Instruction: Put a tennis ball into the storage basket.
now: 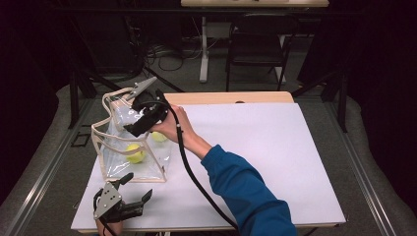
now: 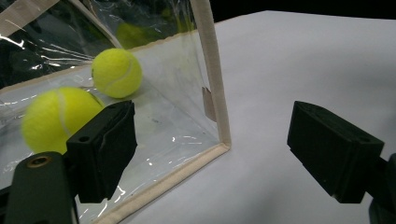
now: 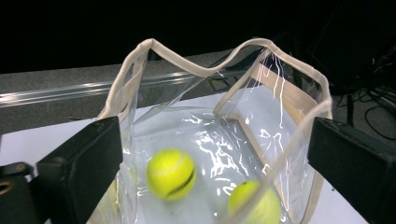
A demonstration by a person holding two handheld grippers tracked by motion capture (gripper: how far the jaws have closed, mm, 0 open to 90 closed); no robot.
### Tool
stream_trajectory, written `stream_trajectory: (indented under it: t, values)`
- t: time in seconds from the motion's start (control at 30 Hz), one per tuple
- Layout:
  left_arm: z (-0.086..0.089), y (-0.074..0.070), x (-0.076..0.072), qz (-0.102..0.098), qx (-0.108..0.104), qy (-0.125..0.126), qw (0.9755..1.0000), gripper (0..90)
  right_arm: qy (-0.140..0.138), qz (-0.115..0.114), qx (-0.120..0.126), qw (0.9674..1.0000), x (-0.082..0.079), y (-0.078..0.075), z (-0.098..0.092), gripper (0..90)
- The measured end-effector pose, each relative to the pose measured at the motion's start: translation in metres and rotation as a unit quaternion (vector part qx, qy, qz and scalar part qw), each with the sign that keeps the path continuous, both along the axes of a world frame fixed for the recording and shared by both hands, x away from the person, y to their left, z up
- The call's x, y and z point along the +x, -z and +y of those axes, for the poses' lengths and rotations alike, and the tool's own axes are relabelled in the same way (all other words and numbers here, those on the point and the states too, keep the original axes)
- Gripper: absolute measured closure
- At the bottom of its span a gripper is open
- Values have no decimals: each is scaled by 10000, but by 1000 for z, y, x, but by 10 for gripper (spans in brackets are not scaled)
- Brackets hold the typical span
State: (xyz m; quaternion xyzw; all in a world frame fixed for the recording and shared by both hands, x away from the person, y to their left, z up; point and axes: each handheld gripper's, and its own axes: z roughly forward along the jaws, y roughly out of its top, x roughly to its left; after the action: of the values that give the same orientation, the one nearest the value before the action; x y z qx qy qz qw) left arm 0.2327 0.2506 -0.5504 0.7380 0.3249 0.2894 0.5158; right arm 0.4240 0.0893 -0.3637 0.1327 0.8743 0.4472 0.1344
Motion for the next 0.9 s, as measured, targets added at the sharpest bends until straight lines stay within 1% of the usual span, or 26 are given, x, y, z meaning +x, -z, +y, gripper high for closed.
stream_trajectory:
  t: [0.13,0.3,0.67,0.73,0.8,0.9]
  values:
    - [-1,0,0,14,-1,3,10000,160,-9,57,39,10000,-1,-3,-11,0]
    - [-2,0,1,0,15,6,10000,160,-13,71,59,10000,-4,-4,-23,0]
    - [-4,0,1,11,10,-6,10000,160,63,128,151,9998,-7,-6,-52,0]
    - [-4,0,1,21,1,2,10000,160,98,163,124,9997,-7,-6,-57,0]
    - [-5,0,1,-3,2,-9,10000,160,112,165,111,9997,-7,-5,-61,0]
    - [-5,0,1,17,2,3,10000,160,129,169,45,9998,-8,-3,-67,0]
